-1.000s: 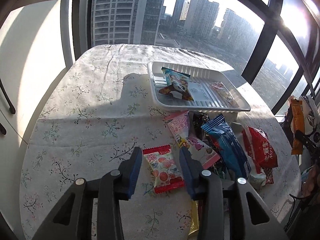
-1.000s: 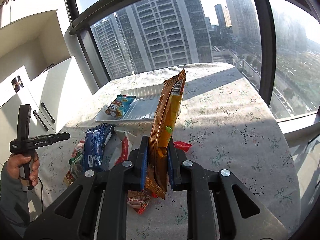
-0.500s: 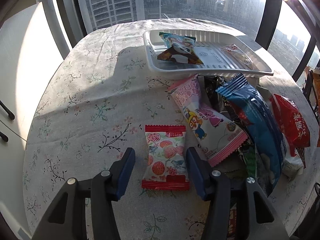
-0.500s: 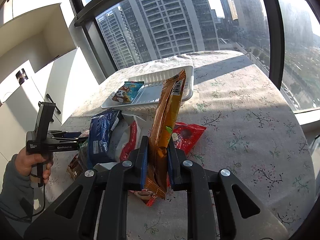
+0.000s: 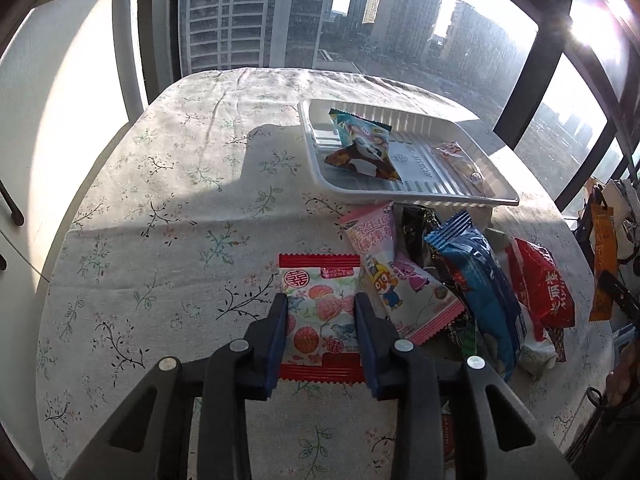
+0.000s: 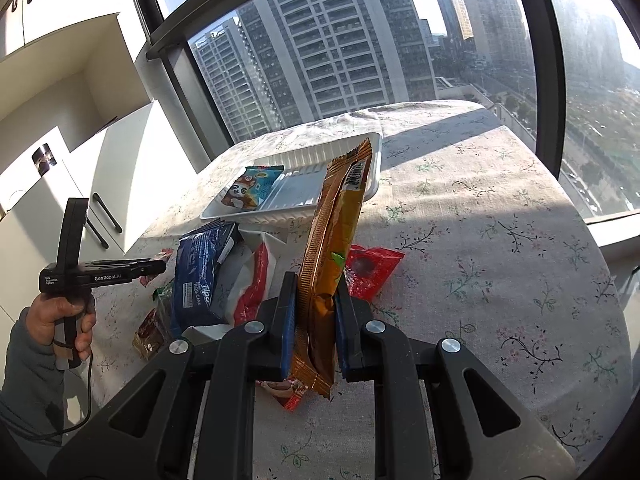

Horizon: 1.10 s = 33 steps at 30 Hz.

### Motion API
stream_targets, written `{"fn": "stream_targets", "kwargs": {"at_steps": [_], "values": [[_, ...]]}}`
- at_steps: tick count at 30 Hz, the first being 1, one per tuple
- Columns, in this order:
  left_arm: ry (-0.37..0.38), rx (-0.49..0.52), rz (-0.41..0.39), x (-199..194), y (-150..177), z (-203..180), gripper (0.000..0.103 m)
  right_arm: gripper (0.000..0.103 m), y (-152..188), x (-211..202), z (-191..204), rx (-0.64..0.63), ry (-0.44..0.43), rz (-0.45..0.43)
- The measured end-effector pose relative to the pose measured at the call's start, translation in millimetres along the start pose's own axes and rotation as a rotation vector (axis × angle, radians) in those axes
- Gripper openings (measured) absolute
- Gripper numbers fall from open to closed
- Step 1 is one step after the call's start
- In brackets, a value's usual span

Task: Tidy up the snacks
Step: 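Carry both packets to the white tray and release them inside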

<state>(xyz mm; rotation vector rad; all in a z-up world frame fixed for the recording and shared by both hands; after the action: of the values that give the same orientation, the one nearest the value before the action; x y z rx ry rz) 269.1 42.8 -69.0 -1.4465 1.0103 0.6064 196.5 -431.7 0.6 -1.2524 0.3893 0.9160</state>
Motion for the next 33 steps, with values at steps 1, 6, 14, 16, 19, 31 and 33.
{"fn": "stream_targets", "kwargs": {"at_steps": [1, 6, 14, 16, 19, 31, 33], "values": [[0.014, -0.011, -0.019, -7, -7, 2, 0.034, 0.015, -3, -1, -3, 0.007, 0.003, -0.004], [0.05, 0.037, -0.095, -25, -54, -14, 0.034, 0.015, -33, -3, -18, 0.026, 0.019, -0.036], [0.107, 0.175, -0.048, 17, -141, -76, 0.034, 0.015, -118, 40, -4, -0.052, -0.016, 0.021], [0.082, 0.208, -0.021, 39, -153, -91, 0.034, 0.015, -136, 67, 4, -0.075, -0.027, 0.076], [0.064, 0.233, 0.04, 73, -164, -101, 0.034, 0.015, -149, 113, 11, -0.107, -0.027, 0.179], [-0.007, 0.283, 0.117, 146, -171, -112, 0.035, 0.015, -166, 217, 16, -0.19, -0.011, 0.358], [-0.018, 0.3, 0.122, 149, -171, -114, 0.035, 0.015, -164, 227, 15, -0.198, -0.001, 0.378]]}}
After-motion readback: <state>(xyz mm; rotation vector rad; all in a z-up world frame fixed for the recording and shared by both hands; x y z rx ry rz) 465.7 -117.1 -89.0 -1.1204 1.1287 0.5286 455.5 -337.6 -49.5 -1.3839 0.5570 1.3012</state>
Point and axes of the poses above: each gripper's, at about its wrist camera, not at the fingertips, and x roughly the way its jaws point, z to its left, y to its underside, the point moved 5 cm from there along x, roughly the way its jaws point, and after that the axes turned 6 degrees about z, right-handed, at the moved point
